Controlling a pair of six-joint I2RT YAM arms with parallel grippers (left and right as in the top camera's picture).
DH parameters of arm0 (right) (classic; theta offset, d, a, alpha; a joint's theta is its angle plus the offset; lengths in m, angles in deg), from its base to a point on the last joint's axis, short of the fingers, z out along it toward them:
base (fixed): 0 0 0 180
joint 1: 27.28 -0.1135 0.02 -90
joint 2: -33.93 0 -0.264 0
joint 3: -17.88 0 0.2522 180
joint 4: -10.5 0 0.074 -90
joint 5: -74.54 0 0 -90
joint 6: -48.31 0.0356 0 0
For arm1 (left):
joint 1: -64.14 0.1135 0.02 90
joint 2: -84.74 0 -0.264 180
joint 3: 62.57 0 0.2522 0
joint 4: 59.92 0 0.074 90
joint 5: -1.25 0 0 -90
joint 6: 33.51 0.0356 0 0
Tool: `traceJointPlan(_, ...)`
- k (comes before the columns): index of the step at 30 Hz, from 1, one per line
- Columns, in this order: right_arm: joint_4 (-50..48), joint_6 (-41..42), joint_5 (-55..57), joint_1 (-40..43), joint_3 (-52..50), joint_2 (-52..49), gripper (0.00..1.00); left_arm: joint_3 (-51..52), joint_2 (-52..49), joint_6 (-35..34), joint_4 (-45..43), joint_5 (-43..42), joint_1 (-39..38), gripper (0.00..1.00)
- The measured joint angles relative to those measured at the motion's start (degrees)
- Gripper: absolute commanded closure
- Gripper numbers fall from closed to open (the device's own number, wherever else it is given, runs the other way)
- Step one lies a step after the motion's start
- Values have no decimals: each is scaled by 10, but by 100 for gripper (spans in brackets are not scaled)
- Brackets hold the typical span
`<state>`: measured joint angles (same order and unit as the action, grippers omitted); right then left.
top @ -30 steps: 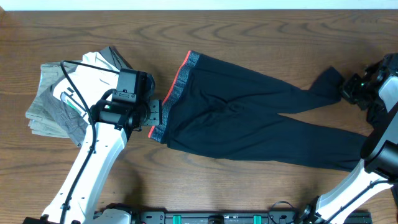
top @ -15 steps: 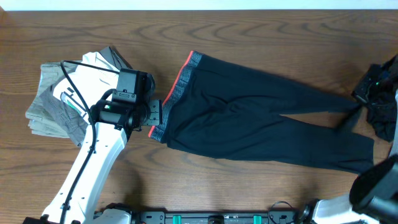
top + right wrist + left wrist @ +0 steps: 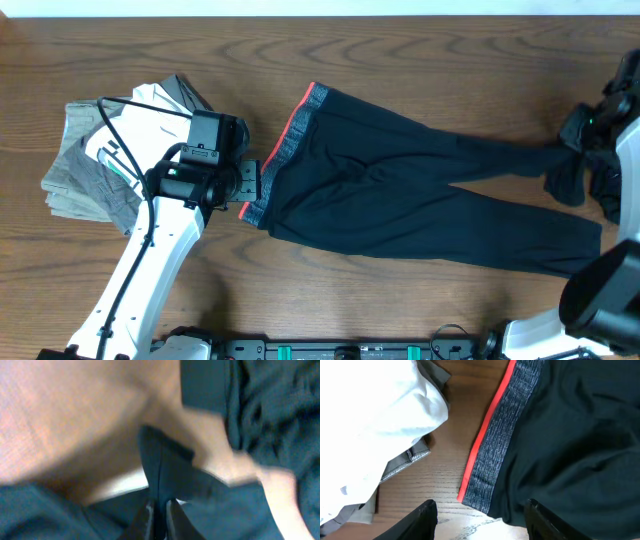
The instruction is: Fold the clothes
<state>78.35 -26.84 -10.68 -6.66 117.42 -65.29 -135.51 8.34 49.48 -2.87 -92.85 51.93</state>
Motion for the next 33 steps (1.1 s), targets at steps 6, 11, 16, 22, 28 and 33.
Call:
traceJointPlan(6,-69,-4,14,0,0,-76,34,0,0,0,0,0,0,42)
traceJointPlan(11,9,0,14,11,-2,-125,35,0,0,0,2,0,0,42)
traceJointPlan(16,39,3,11,28,-2,-129,34,0,0,9,2,0,0,42)
traceJointPlan(22,30,14,24,44,-2,-129,30,0,0,13,1,0,0,42)
traceJointPlan(28,-13,40,23,78,-2,-143,29,0,0,13,1,0,0,42)
traceJointPlan(33,-57,56,-41,96,-2,-201,40,0,0,13,0,0,0,42)
